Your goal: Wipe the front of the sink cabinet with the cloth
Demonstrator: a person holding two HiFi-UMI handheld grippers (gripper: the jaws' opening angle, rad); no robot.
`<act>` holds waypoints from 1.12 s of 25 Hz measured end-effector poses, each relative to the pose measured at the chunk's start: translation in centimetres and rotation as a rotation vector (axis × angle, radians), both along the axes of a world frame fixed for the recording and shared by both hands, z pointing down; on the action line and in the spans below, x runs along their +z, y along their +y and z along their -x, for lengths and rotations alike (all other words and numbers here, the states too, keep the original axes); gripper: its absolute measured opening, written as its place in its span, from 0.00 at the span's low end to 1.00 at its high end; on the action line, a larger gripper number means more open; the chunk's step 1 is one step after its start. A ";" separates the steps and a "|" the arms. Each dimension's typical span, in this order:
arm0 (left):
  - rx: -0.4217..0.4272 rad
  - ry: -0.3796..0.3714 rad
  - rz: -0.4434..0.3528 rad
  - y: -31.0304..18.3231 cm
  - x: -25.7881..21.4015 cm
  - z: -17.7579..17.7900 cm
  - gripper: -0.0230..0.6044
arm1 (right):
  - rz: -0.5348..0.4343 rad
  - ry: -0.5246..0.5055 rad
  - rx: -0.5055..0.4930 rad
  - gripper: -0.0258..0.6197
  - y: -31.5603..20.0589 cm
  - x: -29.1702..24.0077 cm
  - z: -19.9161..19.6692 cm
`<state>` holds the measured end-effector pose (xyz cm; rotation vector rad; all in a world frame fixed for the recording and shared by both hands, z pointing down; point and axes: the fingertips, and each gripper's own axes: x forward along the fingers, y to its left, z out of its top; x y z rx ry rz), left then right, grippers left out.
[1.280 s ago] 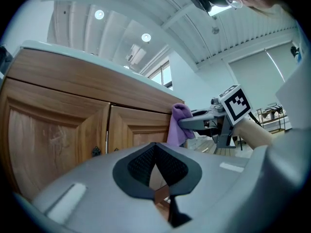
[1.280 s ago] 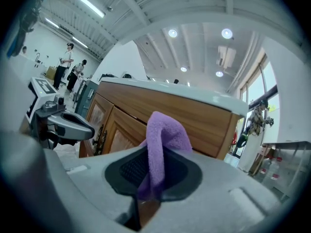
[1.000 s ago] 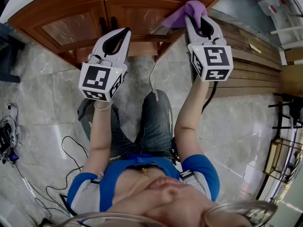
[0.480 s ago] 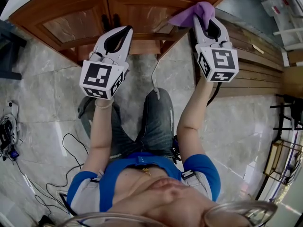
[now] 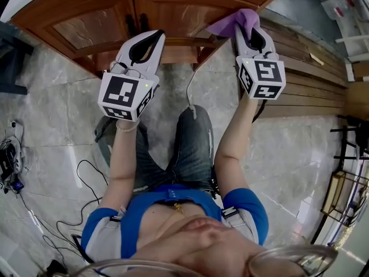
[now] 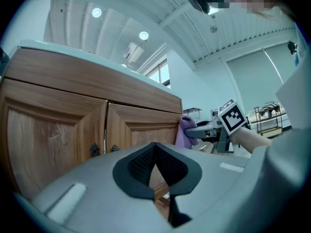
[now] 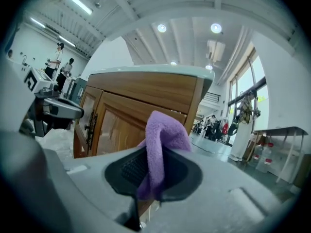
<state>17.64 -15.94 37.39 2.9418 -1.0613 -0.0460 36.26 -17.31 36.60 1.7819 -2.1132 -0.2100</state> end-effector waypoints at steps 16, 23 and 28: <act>0.002 -0.017 0.018 0.1 0.6 0.2 0.04 | -0.005 0.016 0.051 0.13 -0.1 1.2 1.0; 0.029 -0.010 0.033 0.7 0.5 0.0 0.04 | 0.000 0.016 0.000 0.13 -0.6 1.2 3.2; 0.014 -0.008 0.039 0.5 0.6 0.6 0.04 | 0.004 0.025 -0.033 0.13 -1.2 1.3 5.0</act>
